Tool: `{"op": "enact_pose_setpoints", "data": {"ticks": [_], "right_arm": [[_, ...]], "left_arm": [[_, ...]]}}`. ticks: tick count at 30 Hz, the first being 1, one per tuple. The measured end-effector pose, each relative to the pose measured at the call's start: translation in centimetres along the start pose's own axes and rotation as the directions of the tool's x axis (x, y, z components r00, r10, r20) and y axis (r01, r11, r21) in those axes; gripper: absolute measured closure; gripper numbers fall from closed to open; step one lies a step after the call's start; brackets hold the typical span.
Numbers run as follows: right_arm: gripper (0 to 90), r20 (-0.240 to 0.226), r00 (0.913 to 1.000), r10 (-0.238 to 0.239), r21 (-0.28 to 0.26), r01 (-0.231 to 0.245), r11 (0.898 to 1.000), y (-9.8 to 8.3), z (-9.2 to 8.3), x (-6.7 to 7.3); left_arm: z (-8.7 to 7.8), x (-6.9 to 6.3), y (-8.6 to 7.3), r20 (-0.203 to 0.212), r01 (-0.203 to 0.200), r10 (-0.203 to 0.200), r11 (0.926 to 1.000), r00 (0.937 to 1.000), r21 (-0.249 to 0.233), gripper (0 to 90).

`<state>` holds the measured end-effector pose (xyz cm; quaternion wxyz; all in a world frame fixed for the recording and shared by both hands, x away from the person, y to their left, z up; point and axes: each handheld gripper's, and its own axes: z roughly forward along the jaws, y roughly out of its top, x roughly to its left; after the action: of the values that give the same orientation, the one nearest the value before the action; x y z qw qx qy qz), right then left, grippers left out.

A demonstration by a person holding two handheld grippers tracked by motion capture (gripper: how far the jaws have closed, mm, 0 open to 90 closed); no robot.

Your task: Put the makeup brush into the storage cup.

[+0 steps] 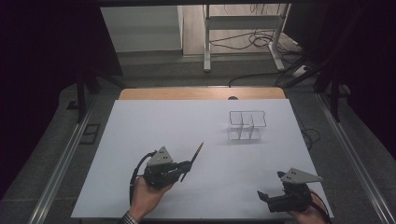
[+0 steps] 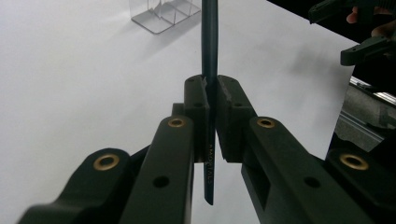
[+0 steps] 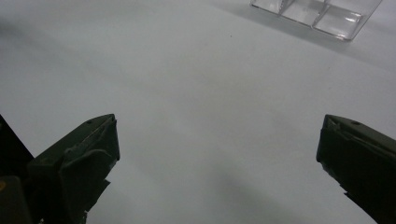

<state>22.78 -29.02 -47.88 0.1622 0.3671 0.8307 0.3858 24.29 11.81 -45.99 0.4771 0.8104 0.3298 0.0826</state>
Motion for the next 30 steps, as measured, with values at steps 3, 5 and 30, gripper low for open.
{"op": "enact_pose_setpoints", "data": {"ticks": [3,5,30], "right_arm": [[0.0,-0.001,1.0000,0.006,-0.010,-0.006,1.000,0.0,-0.1,0.0],[0.0,0.000,1.0000,0.008,-0.016,-0.008,1.000,0.1,-0.1,0.0],[0.0,-0.117,0.9893,0.087,-0.108,-0.100,0.989,3.7,0.6,1.5]], "left_arm": [[0.0,-0.1,-0.2,-0.001,-0.001,0.001,0.9999,1.0000,-0.017,84.2],[0.0,-0.2,-0.4,0.004,-0.005,0.005,0.9997,1.0000,-0.026,84.2],[1.3,-1.7,-1.1,0.043,-0.061,0.064,0.9962,0.9970,-0.063,84.2]]}}
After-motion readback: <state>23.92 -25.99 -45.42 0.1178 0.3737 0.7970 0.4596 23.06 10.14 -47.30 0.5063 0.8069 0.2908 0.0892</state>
